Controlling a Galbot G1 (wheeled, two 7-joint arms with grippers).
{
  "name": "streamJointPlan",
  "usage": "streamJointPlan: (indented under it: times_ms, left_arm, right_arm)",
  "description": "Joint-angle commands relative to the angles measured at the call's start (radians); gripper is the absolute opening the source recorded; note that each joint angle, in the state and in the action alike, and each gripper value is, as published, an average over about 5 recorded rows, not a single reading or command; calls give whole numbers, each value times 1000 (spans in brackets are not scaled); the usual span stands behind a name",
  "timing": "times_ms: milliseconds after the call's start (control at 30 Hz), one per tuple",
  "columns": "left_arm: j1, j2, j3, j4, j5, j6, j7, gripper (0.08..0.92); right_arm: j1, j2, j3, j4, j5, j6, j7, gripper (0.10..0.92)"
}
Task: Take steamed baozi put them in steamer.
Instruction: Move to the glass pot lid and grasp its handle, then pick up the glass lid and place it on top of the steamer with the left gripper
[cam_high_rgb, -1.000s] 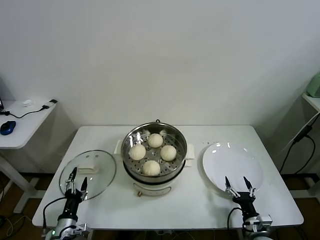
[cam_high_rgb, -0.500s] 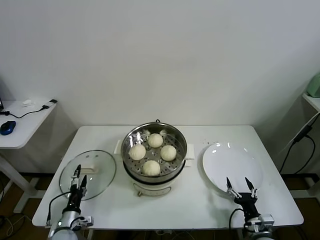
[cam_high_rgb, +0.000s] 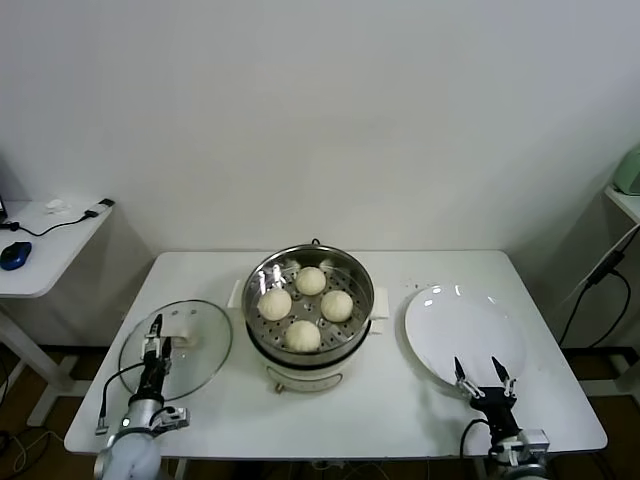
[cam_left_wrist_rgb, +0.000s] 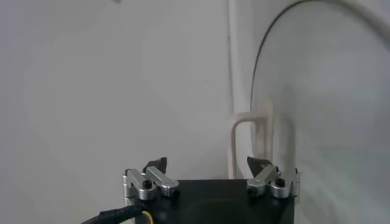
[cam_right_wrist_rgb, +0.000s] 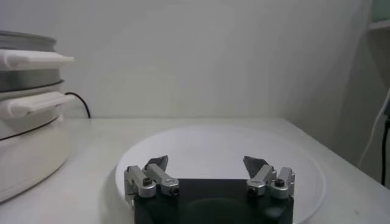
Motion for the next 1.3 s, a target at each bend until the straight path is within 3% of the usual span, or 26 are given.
streamJointPlan:
  times_ms: [33, 433, 733, 933, 1100, 1300]
  left_arm:
    - [-59, 7, 8, 62, 10, 5, 7, 807]
    - [-64, 9, 9, 147, 12, -84, -27, 480]
    - [-64, 7, 7, 136, -6, -107, -43, 220]
    - [-25, 22, -10, -6, -100, -81, 2, 143]
    - [45, 69, -35, -218, -239, -4, 113, 143]
    - [105, 151, -75, -456, -372, 169, 277, 143]
  right_arm:
    - [0, 3, -1, -5, -15, -3, -4, 823]
    - [10, 4, -6, -4, -29, -13, -8, 823]
    - [10, 10, -9, 3, -38, -16, -6, 823]
    - [6, 9, -9, 16, -41, -19, -5, 823]
    - [2, 3, -7, 33, -41, -27, -6, 823]
    - [-13, 1, -8, 69, -66, -57, 1, 823]
